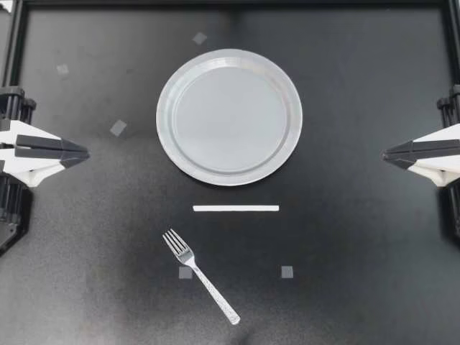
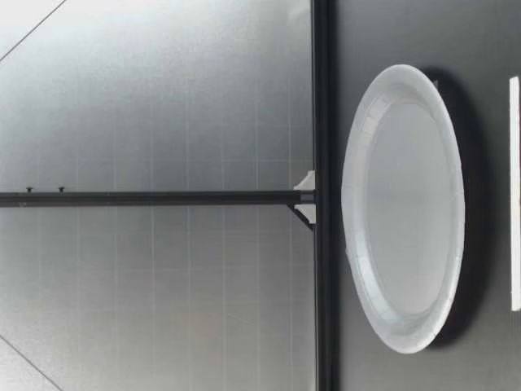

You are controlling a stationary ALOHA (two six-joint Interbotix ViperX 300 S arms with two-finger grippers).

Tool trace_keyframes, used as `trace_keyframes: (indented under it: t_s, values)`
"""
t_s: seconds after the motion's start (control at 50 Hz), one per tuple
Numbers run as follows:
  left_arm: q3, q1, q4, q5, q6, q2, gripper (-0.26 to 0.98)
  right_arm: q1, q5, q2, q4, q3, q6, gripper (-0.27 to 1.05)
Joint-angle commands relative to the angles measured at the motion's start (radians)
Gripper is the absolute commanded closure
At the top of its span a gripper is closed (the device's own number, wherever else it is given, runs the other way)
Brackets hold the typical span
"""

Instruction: Pick up the fork and place it on the plate.

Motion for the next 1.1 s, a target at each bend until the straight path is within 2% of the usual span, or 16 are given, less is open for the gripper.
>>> trace_keyframes:
  t_s: [0.0, 0.08, 0.18, 0.36, 0.56, 0.7, 0.88, 0.98, 1.08]
  values:
    - [-0.005, 0.018, -0.006, -0.005, -0.009, -0.023, 0.62, -0.003, -0.005, -0.002, 0.000, 0.005, 0.000, 0.84]
    - [-0.003, 0.018, -0.021, 0.003, -0.011, -0.048, 0.71, -0.003, -0.006, -0.026, 0.000, 0.034, 0.003, 0.84]
    - [-0.032, 0.018, -0.063, 0.063, -0.011, -0.052, 0.71, -0.003, -0.011, -0.080, 0.015, 0.067, 0.029, 0.84]
    - [-0.130, 0.018, -0.084, 0.307, -0.008, -0.049, 0.72, -0.003, -0.012, -0.137, 0.015, 0.091, 0.064, 0.84]
    - [-0.267, 0.018, -0.083, 0.537, 0.008, -0.020, 0.72, -0.003, -0.012, -0.100, 0.015, 0.086, 0.063, 0.84]
    - [-0.394, 0.018, -0.083, 0.778, 0.011, 0.117, 0.71, -0.003, -0.012, -0.069, 0.015, 0.080, 0.063, 0.84]
    - [-0.522, 0.015, -0.078, 0.925, 0.129, 0.357, 0.71, -0.003, -0.012, -0.057, 0.015, 0.080, 0.064, 0.84]
    - [-0.604, -0.031, -0.080, 1.037, 0.281, 0.474, 0.71, -0.003, -0.012, -0.061, 0.015, 0.081, 0.067, 0.84]
    - [-0.657, -0.083, -0.081, 1.094, 0.391, 0.575, 0.71, -0.005, -0.011, -0.063, 0.015, 0.084, 0.067, 0.84]
